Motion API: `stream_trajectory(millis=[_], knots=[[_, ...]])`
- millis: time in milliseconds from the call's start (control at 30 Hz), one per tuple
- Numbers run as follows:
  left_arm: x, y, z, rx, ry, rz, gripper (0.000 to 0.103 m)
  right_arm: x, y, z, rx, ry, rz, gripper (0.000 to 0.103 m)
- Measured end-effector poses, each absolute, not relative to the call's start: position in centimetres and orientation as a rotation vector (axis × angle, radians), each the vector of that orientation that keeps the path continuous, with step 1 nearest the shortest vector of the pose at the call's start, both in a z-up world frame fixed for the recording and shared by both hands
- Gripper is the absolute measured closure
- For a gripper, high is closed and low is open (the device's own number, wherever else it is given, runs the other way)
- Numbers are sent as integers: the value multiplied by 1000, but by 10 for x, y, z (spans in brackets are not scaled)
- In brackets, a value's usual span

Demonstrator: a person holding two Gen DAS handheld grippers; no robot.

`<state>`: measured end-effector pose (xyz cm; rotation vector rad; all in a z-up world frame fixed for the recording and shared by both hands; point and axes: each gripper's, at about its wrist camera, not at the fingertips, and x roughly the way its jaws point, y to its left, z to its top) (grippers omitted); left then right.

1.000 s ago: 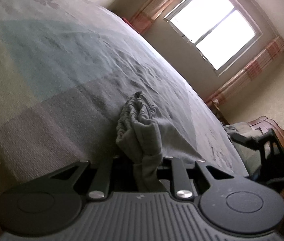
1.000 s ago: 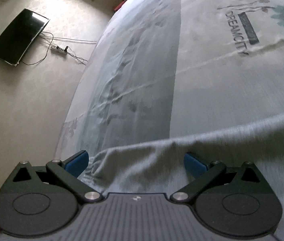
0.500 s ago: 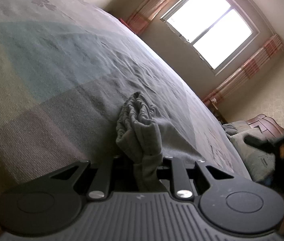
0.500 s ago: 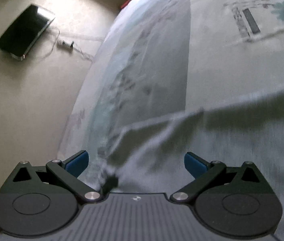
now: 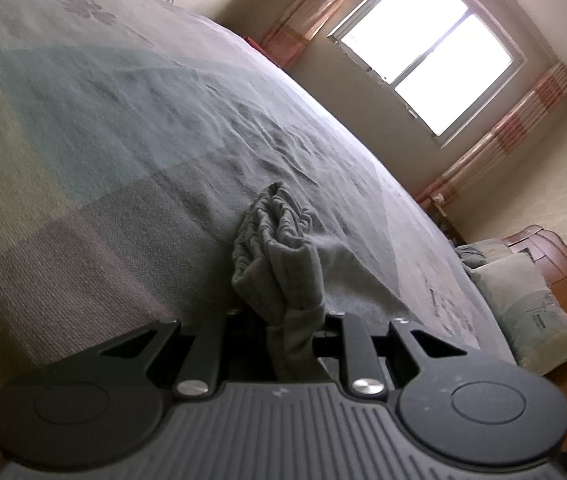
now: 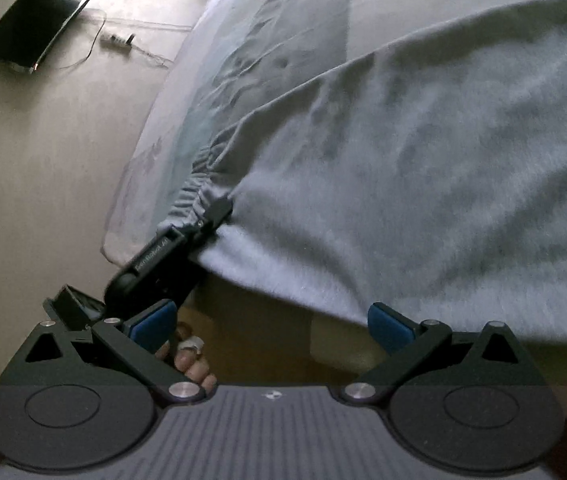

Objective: Fold clothes
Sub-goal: 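Lift the waistband with the left gripper and fold it over the leg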

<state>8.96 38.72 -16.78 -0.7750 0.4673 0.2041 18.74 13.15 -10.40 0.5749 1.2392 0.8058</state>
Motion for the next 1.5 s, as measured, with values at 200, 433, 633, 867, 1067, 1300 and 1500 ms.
stream_trajectory(millis=[200, 433, 633, 867, 1067, 1300, 1500], knots=[[98, 383, -151, -744, 535, 239, 87, 194, 90, -80, 600, 1147, 753, 0], [103, 361, -111, -664, 532, 227, 88, 197, 29, -63, 578, 1070, 680, 0], [105, 333, -68, -598, 489, 177, 88, 196, -10, -68, 633, 1068, 638, 0], [113, 293, -29, -519, 455, 95, 88, 191, -41, -62, 679, 1038, 638, 0], [121, 259, -11, -453, 461, 21, 88, 188, -63, -61, 722, 1018, 621, 0], [133, 223, -7, -407, 493, -43, 88, 185, -86, -62, 762, 992, 599, 0], [143, 192, -13, -365, 541, -107, 88, 184, -101, -64, 784, 980, 574, 0]])
